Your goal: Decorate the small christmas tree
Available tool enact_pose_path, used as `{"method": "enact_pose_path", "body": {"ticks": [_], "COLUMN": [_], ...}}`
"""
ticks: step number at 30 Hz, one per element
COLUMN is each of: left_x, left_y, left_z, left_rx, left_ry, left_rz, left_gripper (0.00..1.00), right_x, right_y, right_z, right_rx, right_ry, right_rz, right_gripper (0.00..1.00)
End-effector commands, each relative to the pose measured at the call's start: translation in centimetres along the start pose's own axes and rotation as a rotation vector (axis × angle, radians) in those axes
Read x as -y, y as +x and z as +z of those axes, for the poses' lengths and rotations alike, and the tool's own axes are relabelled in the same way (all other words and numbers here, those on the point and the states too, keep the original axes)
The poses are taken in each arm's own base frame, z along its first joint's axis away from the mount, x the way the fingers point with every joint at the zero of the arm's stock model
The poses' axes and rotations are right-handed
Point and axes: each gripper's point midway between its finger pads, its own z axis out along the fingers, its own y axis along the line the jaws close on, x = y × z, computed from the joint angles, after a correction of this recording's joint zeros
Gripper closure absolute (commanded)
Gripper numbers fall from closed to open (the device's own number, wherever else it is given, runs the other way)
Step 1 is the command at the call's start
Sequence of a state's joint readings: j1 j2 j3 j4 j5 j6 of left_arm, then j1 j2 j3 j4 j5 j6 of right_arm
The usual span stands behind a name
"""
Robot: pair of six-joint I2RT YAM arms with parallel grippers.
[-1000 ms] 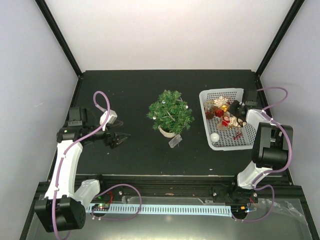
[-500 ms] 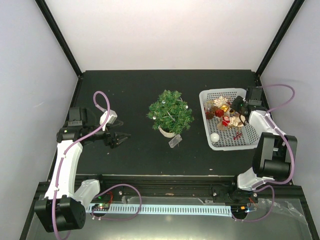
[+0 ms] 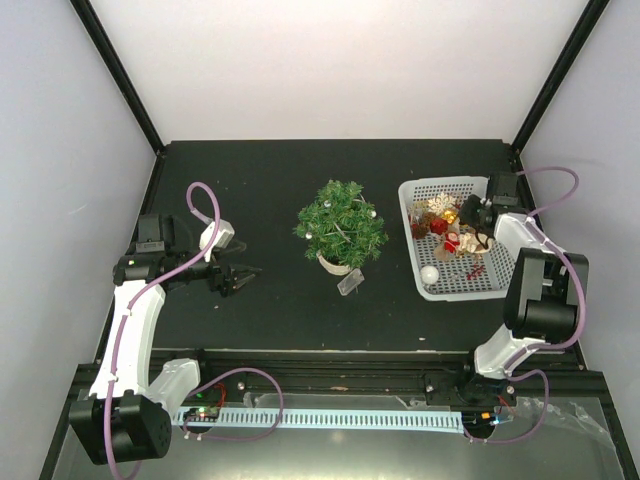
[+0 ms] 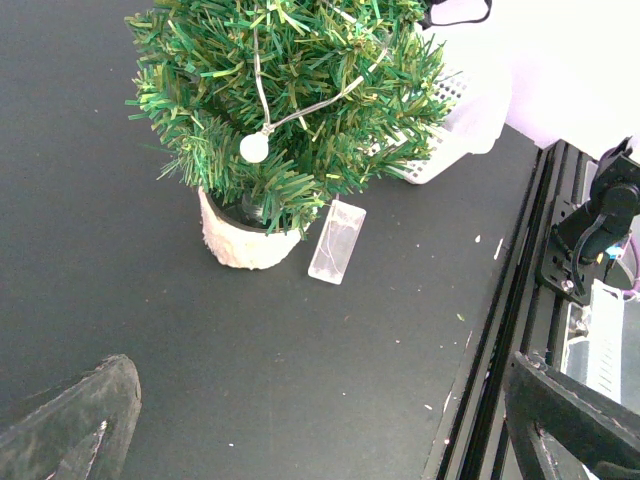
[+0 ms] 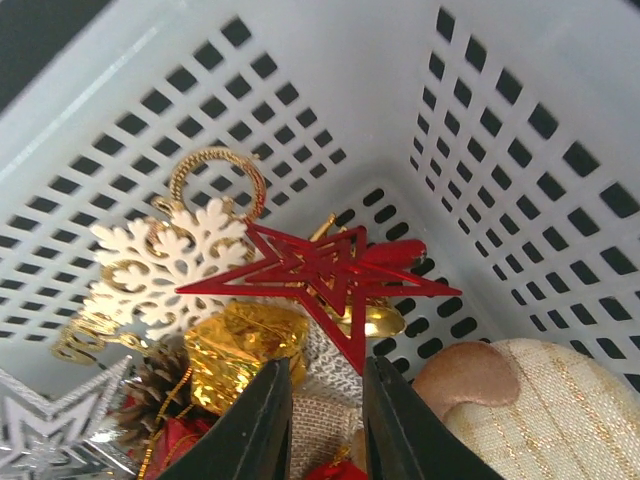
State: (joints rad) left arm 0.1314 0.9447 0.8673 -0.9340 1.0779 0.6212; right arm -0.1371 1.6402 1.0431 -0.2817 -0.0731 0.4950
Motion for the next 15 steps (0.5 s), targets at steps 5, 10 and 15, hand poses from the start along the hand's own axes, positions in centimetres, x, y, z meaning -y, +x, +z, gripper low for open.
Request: {"method": "enact_pose_path", "body": {"ticks": [5, 10, 15], "left_x": [0.51, 0.50, 0.54], "left_y": [-0.81, -0.80, -0.81], "left_z": [-0.23, -0.21, -0.22], "left_rx": [0.031, 0.030, 0.031], "left_ry": [0.022, 0.023, 0.023], "left_rz": [0.026, 0.025, 0.026], "left_gripper": [0.01, 0.01, 0.01], "right_x": [-0.13, -0.17, 0.15], "right_y": [-0.80, -1.12, -0.74], "right_z": [0.82, 1.01, 1.66], "right_rx": [0.008, 0.010, -0.001], "right_ry": [0.020, 0.025, 0.034], "right_rz": [-0.010, -0.011, -0.007], "right_gripper": [0.82, 0.82, 0.87]}}
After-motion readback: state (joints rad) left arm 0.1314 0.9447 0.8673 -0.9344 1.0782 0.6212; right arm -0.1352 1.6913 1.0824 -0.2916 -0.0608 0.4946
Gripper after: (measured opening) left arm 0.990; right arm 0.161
